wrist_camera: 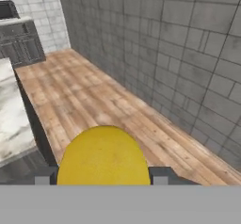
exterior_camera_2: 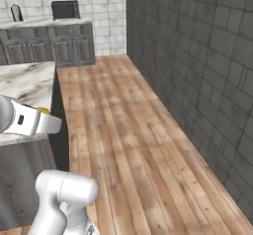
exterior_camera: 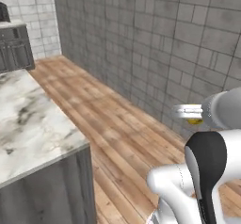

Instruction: Retrieve a lemon from the fridge and place it on the cutting board with the fish.

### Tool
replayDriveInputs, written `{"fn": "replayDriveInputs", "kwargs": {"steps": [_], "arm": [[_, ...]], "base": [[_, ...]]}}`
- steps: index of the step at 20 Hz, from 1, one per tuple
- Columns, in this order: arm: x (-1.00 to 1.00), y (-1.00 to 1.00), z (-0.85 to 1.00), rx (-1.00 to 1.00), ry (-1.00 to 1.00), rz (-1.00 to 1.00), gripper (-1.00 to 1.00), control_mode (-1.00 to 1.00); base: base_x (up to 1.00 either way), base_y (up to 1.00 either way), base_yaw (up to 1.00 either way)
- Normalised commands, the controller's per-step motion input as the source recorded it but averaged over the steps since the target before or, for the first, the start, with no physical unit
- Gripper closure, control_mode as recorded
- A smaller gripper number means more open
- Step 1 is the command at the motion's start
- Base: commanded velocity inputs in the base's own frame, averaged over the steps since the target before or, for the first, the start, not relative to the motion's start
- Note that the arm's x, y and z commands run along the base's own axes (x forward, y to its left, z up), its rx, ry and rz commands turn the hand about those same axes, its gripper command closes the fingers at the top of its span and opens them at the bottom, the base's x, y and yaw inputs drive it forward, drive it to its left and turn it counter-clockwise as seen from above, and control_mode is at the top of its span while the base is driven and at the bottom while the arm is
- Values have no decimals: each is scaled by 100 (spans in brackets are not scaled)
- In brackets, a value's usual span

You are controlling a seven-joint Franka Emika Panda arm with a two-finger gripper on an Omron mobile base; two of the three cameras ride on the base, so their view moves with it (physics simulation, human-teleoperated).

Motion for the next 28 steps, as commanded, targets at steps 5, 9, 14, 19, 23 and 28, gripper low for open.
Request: {"fn": "replayDriveInputs", "kwargs": {"steps": [5,9,14,19,23,28], "arm": [[0,0,0,0,0,0,100,100],[0,0,0,0,0,0,100,100],[0,0,0,0,0,0,100,100],[0,0,0,0,0,0,100,100],[0,0,0,0,0,0,100,100],[0,0,0,0,0,0,100,100]], "base": [[100,-100,11],[98,-100,21],[100,-97,34],[100,-86,38],[100,-23,30],[100,3,22]]}}
